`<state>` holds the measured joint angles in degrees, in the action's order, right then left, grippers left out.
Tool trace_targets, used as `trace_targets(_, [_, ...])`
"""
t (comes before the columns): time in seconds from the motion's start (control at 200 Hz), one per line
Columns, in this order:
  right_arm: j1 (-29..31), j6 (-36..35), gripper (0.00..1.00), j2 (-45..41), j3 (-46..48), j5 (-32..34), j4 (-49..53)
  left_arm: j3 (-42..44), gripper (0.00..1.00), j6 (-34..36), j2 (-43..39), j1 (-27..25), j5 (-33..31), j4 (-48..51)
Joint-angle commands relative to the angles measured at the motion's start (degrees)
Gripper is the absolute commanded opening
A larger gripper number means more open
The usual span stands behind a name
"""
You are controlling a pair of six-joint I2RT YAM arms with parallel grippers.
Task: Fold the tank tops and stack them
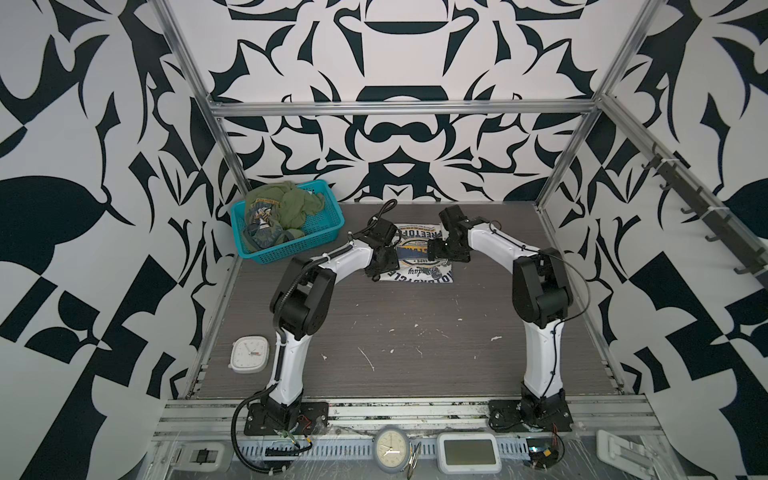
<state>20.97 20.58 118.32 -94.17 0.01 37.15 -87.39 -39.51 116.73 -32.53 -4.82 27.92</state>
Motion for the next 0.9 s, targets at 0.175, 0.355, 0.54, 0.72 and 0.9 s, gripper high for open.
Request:
trace_targets(0.175, [7.73,-0.15,0.99,-3.38,-0.25,2.74,0.20,16.63,0.70,-1.38,-24.22,-0.16,-7.95,-3.68])
trace_targets(0.355, [9.45,-0.18,1.00,4.65,-7.16,0.31,2.48,28.99,0.76,-2.67,-38.96,-0.07,-14.48,-6.86])
trace_targets(0.54, [6.60,-2.80,0.99,10.59,-11.95,1.45,5.36,37.46,0.79,-2.94,-48.46,0.19,-19.08,-8.38])
trace_targets(0.72, [-1.50,-7.85,0.98,10.01,-9.35,3.59,4.84,39.79,0.81,-1.78,-50.66,0.70,-22.46,-5.79])
trace_targets(0.9, [-12.44,-15.00,0.99,12.31,-11.95,5.42,7.46,41.52,0.84,-0.86,-51.41,4.01,-22.64,-6.29])
